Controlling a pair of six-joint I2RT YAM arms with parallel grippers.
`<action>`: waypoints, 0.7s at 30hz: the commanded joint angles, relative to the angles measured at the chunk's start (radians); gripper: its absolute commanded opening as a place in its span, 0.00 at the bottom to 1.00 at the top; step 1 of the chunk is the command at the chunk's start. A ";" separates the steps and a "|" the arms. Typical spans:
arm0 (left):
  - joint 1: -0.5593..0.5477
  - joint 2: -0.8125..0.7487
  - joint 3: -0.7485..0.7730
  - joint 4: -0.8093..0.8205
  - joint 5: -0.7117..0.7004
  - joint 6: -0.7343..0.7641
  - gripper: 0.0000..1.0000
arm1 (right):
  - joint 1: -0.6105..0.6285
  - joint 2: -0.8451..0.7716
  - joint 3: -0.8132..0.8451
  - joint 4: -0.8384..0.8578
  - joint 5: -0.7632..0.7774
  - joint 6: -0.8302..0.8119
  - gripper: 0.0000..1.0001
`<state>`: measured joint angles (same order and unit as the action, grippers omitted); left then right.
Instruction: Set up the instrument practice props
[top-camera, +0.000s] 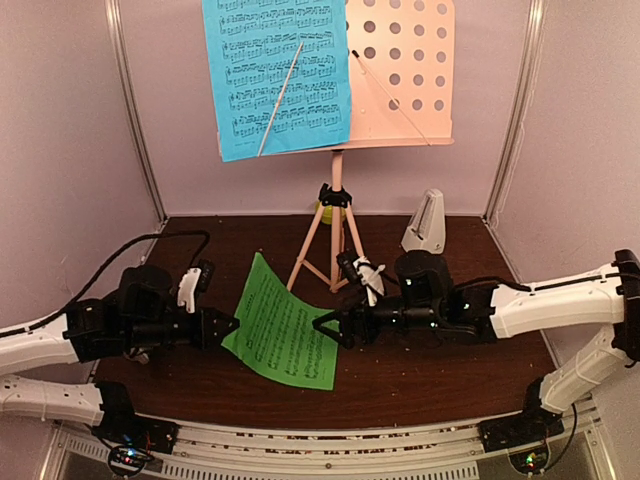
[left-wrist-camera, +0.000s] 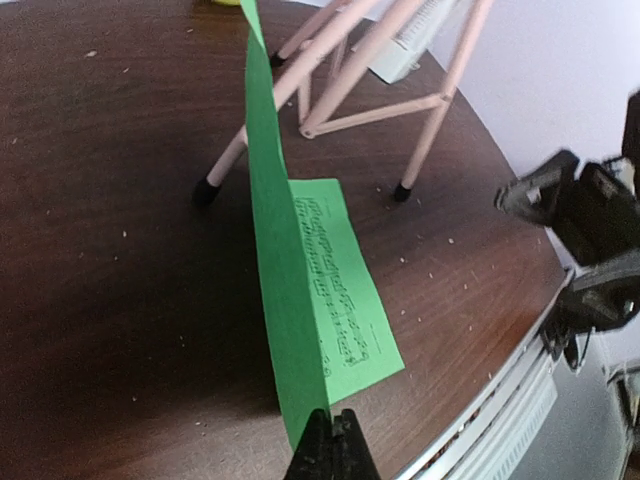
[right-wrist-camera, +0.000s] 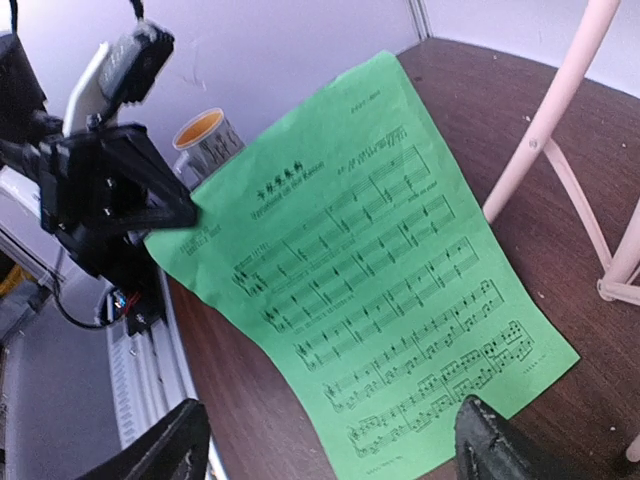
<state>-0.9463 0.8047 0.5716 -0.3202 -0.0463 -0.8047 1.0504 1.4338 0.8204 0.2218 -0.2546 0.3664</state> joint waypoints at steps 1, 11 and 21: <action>-0.004 -0.050 0.039 -0.141 0.155 0.374 0.00 | -0.007 -0.096 0.037 -0.072 -0.030 -0.158 0.91; -0.095 -0.081 0.205 -0.297 0.363 0.711 0.00 | -0.009 -0.194 0.076 -0.239 -0.075 -0.428 0.96; -0.106 0.040 0.463 -0.498 0.532 0.943 0.00 | -0.008 -0.212 0.115 -0.252 -0.112 -0.520 0.99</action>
<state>-1.0492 0.7898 0.9539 -0.7368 0.3939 -0.0067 1.0470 1.2526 0.8951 -0.0185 -0.3397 -0.0914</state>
